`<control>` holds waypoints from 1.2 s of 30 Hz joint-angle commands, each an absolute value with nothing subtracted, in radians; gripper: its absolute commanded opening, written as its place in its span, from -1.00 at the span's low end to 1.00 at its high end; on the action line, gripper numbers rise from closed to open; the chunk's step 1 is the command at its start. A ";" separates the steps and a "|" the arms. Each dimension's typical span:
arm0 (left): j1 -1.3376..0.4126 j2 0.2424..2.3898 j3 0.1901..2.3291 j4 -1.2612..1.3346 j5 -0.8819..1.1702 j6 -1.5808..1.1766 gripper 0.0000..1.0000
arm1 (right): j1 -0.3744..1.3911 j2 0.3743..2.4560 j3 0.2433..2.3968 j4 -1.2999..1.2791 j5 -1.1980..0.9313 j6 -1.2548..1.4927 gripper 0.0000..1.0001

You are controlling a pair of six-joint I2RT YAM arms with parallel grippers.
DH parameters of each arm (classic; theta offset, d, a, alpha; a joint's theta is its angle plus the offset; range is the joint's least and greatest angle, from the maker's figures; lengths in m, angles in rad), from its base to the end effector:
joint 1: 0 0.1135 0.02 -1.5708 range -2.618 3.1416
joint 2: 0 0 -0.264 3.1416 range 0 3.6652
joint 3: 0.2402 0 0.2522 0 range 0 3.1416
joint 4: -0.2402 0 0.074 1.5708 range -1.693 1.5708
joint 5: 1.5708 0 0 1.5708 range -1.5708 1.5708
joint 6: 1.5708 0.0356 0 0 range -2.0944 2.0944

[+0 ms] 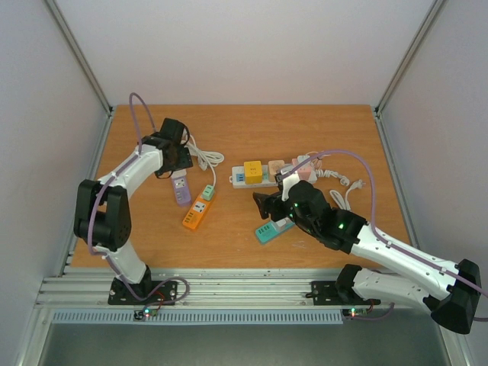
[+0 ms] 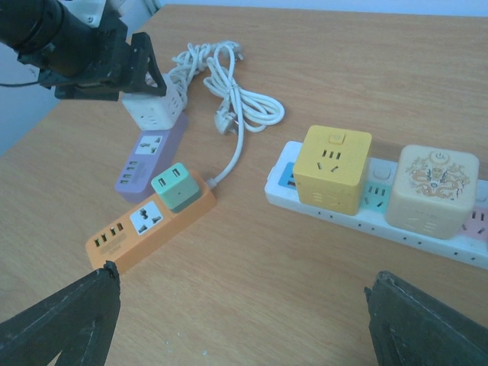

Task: Insert the plug

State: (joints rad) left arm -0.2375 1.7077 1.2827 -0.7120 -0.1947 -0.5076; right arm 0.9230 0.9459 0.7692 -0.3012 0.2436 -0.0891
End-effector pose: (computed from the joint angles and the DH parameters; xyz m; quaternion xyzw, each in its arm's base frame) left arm 0.3415 -0.0756 0.2298 -0.1516 0.9603 0.0104 0.2340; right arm 0.1358 0.1652 0.2937 -0.3558 0.7724 0.1140 0.5137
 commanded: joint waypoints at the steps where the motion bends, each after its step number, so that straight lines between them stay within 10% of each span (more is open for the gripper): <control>1: -0.210 1.764 1.331 -0.746 -0.130 -0.466 0.58 | 0.919 0.958 0.794 -0.315 0.254 -0.065 0.78; 21: -0.212 1.933 1.355 -0.842 -0.201 -0.444 -0.09 | 0.919 0.971 0.798 -0.328 0.273 -0.046 0.75; 30: -0.215 1.963 1.303 -0.789 -0.182 -0.473 -0.08 | 0.918 0.960 0.805 -0.358 0.301 -0.019 0.73; 36: -0.215 1.856 1.365 -0.823 -0.162 -0.474 0.50 | 0.919 0.928 0.848 -0.437 0.372 -0.002 0.76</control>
State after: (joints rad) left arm -0.2234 1.8610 1.3716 -0.7803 -0.1715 -0.4660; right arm 0.9226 0.9604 0.7826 -0.3748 0.2974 -0.0280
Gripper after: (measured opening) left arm 0.676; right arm 0.873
